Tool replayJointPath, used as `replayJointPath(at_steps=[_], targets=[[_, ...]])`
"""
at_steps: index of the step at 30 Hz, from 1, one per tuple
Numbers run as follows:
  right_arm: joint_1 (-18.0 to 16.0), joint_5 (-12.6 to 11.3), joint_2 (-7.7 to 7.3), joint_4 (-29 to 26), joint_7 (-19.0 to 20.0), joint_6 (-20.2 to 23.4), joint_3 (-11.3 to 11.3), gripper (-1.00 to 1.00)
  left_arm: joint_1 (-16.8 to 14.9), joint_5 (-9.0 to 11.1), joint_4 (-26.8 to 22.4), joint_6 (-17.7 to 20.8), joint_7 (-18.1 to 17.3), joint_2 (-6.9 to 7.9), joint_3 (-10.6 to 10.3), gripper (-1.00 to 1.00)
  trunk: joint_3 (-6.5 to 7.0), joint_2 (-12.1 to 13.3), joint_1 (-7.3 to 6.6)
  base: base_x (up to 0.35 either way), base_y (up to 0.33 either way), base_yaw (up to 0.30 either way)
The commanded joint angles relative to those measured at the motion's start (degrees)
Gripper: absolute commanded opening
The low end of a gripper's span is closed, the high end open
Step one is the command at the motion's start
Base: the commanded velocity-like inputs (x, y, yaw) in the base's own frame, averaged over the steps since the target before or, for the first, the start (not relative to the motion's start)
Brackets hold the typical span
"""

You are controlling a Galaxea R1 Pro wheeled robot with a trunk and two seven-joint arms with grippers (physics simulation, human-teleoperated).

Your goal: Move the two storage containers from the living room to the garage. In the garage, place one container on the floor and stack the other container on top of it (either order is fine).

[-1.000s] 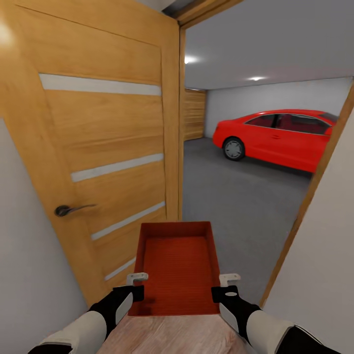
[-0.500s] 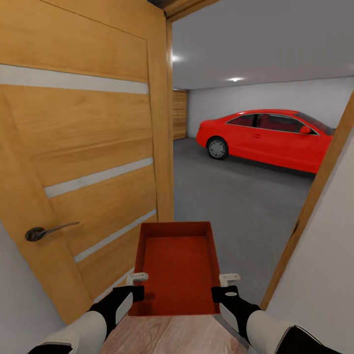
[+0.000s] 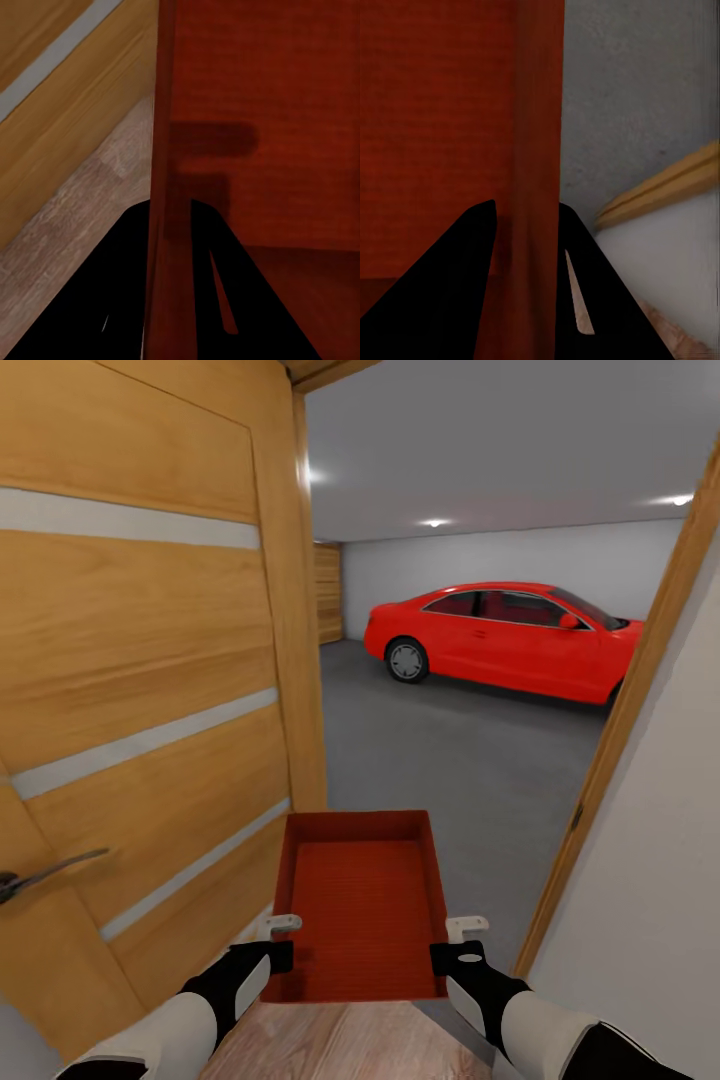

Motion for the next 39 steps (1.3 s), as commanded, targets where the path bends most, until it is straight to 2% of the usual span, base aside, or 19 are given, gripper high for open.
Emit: replayJointPath(at_steps=[1,20,39], targets=[[0.0,-1.1,-0.02,0.5,-0.4,0.0,0.4,-1.0,0.0,-0.2,-0.4,0.4,0.6,0.17,-0.4,-1.0,-0.13,-0.1,0.04,0.004,0.002,-0.249],[-0.1,-1.0,0.07,0.5,-0.4,0.1,0.4,-1.0,0.0,-0.2,-0.3,0.4,0.6,0.09,-0.4,-1.0,-0.13,-0.1,0.04,0.0,0.0,-0.243],[-0.1,-1.0,0.08,0.5,-0.4,0.1,0.4,-1.0,0.0,-0.2,-0.3,0.4,0.6,0.17,-0.4,-1.0,-0.13,-0.1,0.04,0.165,0.23,-0.012]])
